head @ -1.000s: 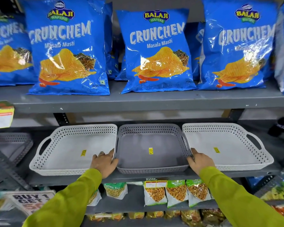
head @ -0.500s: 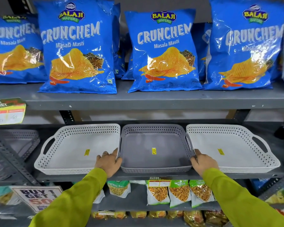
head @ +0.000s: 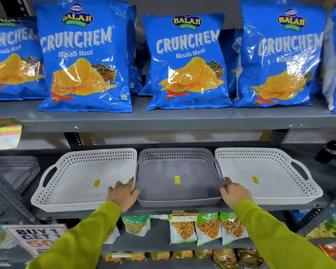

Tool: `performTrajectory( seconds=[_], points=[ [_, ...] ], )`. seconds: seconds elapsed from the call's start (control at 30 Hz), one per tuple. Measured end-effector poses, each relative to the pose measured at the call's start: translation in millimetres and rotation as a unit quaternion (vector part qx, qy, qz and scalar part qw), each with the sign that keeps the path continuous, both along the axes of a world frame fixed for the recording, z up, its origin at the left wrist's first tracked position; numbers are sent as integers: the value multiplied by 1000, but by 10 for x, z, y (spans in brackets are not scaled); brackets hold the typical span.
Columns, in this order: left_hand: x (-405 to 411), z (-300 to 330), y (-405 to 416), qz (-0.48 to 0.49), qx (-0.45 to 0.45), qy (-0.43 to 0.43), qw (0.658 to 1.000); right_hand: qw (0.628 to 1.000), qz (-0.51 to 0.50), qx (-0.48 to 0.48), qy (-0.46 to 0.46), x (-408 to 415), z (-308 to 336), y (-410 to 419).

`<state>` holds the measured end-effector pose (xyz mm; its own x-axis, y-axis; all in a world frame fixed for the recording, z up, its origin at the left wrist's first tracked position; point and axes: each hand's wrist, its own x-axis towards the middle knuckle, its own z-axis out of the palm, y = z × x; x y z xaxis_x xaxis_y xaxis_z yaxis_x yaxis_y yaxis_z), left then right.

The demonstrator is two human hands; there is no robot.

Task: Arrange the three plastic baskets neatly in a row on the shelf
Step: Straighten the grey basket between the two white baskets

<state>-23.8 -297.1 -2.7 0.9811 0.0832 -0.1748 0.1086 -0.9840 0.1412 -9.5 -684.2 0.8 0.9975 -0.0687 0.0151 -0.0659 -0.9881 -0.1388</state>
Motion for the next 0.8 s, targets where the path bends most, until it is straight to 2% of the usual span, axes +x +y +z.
performTrajectory(
  seconds=[0.8],
  points=[
    [-51,48,-23,4,26,-10,1000,998,56,-16,-21,27,-22,-99]
  ],
)
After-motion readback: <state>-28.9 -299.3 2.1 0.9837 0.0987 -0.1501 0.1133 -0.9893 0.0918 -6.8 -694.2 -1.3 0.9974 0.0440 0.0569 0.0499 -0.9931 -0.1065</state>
